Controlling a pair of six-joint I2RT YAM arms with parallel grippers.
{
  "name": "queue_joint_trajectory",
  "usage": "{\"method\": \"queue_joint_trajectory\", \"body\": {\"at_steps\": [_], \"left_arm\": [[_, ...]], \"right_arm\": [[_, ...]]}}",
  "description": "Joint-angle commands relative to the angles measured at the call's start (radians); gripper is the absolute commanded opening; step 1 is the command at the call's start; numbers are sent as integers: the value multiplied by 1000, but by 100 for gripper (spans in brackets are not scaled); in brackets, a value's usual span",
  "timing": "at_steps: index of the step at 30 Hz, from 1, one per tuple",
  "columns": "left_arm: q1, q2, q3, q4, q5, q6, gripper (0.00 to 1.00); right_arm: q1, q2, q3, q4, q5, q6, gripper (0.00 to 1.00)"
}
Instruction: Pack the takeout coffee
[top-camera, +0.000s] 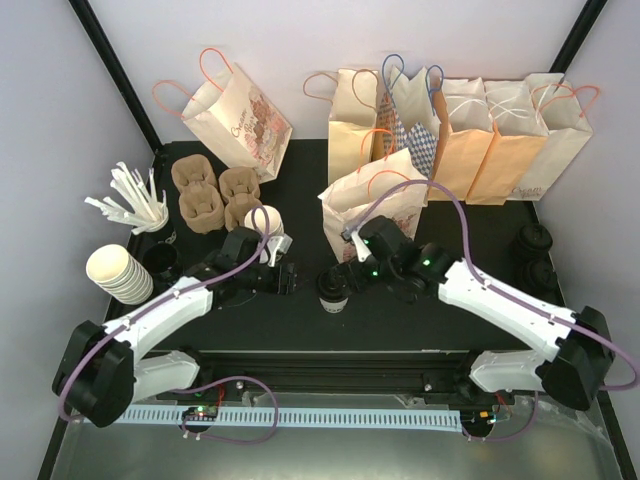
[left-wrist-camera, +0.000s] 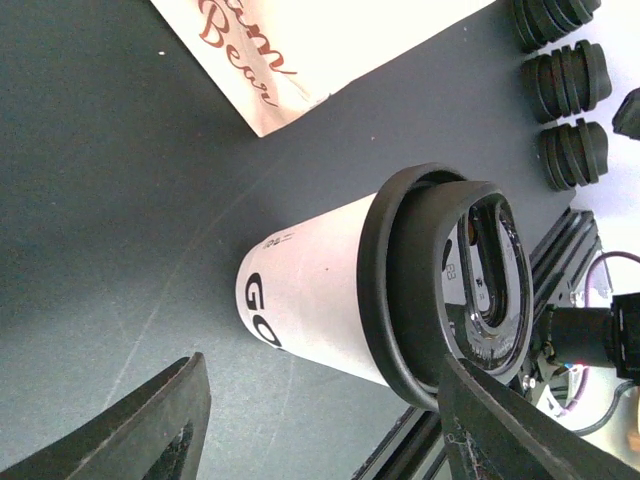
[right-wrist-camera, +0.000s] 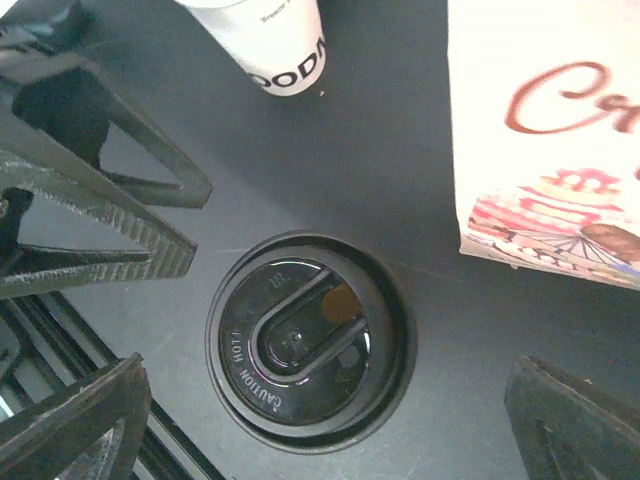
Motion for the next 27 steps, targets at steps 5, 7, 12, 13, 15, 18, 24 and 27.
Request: {"method": "queue_joint_trajectory", "body": {"at_steps": [5,7,12,13,15,18,24,27], "left_arm": [[55,-97,3,-9,-90,-45,71],[68,-132,-13,-5,-116,-56,72],[96,-206,-38,-22,-162,-62,74],[99,-212,-42,-26,-165,-60,74],[103,-216,-46,-34,-166,-53,74],[108,-211,-51,-38,-155,-49,74],[110,-193,-58,-27,-134,-46,75],[110,-181,-58,-20,-122,-41,74]], "right_arm": [[97,133,136,-142,155,-12,100],[112,171,162,-162,183,0,100],[137,245,200,-182,199,10,97],[143,255,209,-182,198,11,97],[151,275,223,-190,206,12,97],[159,300,240,-202,216,12,93],[176,317,256,-218,226,10,91],[188,328,264,-226,228,3,92]]}}
